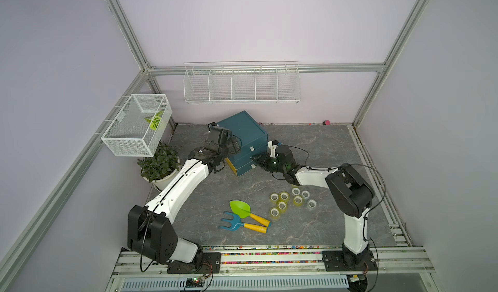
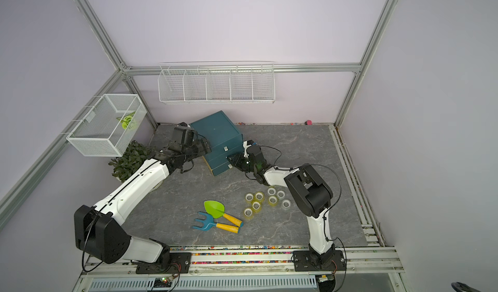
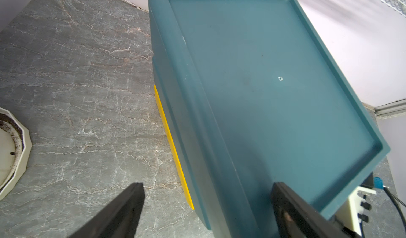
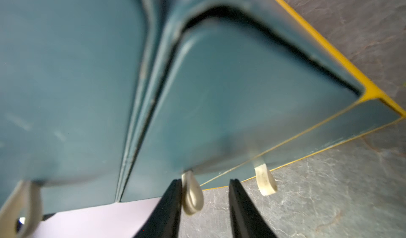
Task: Place the transparent tape into the drawer according to color
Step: Open the drawer in the storage box.
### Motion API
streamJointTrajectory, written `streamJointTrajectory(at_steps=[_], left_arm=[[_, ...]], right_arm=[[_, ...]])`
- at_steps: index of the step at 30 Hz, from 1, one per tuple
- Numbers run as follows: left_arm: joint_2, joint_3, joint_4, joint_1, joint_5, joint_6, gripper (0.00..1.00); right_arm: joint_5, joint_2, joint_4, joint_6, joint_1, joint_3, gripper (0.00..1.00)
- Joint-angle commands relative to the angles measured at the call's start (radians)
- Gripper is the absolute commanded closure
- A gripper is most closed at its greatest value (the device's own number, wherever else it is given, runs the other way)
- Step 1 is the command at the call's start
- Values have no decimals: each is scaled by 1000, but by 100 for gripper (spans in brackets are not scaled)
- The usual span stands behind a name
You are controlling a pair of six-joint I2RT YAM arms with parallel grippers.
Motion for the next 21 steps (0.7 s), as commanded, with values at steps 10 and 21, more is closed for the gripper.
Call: streamJointTrajectory(at_steps=[10, 21], left_arm=[[20, -31, -58, 5, 14, 26, 5], [26, -26, -59, 4, 15, 29, 5]], right_arm=[[-29, 6, 81, 18, -3, -22, 100], [-50, -113, 135, 52, -1, -232, 100]])
